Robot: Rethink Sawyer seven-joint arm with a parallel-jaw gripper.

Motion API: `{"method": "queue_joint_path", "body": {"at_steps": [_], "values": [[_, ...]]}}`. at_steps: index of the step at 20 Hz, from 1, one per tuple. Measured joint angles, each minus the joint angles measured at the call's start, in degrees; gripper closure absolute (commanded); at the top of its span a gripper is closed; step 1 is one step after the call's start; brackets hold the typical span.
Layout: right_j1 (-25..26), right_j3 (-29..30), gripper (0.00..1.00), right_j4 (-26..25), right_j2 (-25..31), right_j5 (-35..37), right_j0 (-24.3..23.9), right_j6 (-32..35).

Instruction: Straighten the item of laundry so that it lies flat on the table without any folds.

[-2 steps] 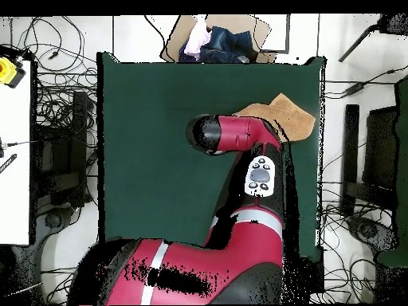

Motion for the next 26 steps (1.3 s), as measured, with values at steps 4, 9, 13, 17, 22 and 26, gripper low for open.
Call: {"method": "queue_joint_path", "body": {"at_steps": [4, 9, 13, 17, 22, 26], "values": [[0.66, -0.51, 0.0, 0.0, 0.0, 0.0, 0.0, 0.0], [1.0, -0.54, 0.0, 0.0, 0.01, 0.0, -0.02, 0.0], [1.01, -0.53, 0.0, 0.0, 0.41, -0.01, -0.68, 0.0], [0.98, -0.34, 0.0, 0.01, 1.45, -0.38, -1.73, 0.0], [0.99, 0.03, 0.0, 0.0, 2.78, -1.92, -3.12, 0.0], [1.0, 0.27, 1.0, 0.0, 3.16, -3.38, -3.4, 0.0]]}}
